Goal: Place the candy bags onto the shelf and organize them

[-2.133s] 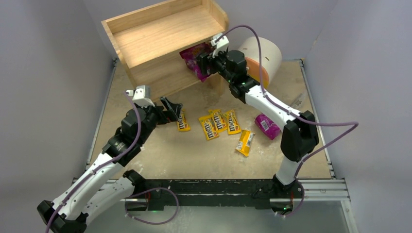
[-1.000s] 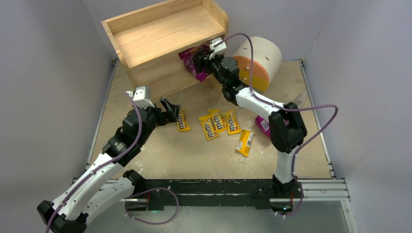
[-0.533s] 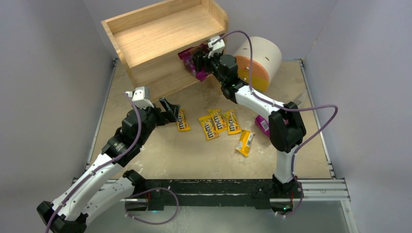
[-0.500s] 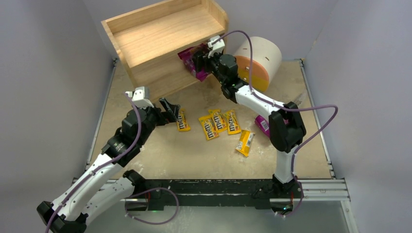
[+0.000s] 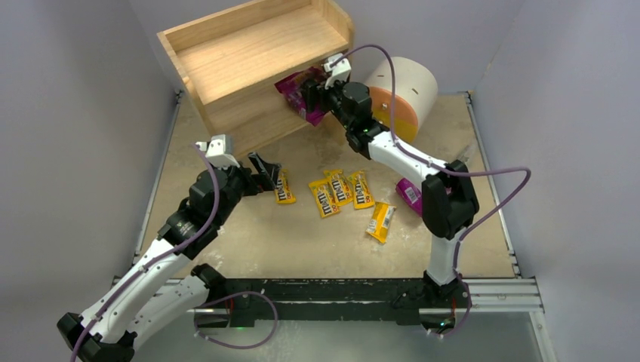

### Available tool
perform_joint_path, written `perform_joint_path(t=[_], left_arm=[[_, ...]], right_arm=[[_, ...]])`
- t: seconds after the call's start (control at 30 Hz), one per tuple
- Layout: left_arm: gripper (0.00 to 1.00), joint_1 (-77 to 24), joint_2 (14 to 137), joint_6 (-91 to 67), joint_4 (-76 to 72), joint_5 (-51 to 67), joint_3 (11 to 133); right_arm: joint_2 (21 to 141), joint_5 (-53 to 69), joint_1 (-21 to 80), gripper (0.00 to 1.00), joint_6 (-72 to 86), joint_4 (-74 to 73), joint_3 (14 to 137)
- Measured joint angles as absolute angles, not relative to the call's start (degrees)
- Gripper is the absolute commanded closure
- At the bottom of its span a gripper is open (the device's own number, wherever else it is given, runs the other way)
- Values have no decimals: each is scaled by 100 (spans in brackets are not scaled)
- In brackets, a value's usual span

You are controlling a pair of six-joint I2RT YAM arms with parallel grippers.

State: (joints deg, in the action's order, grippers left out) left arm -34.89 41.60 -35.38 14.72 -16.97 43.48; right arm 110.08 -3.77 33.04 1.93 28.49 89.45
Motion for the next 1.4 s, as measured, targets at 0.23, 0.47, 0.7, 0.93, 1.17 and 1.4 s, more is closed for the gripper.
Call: perform_joint_path(t=[0.23,0.47,0.7,0.93,1.17,1.4], left_arm=[[0,-3489,4160,-3538,1472,-1669,4348],[0,-3489,4163,-3538,1470,-1647,4348],[0,-3489,4209,-3538,1470,-1610,4348],[0,-3489,4226,-3535,1470,-1603,4348],[0,-3489,4261,-3535,1468,-1538,4348],[0,-3489,4268,-3535,1468,-1525,4348]], right_arm=[[10619,-499,3299,19,172,3094,8403],[10232,-495,3293,18,148,3463,7856],[9692,-432,3293,17,246,3636,7481],[8407,-489,3293,13,532,3684,5979],[8256,-550,3293,14,714,3649,5234],[8925,-821,3293,15,812,3607,5651]])
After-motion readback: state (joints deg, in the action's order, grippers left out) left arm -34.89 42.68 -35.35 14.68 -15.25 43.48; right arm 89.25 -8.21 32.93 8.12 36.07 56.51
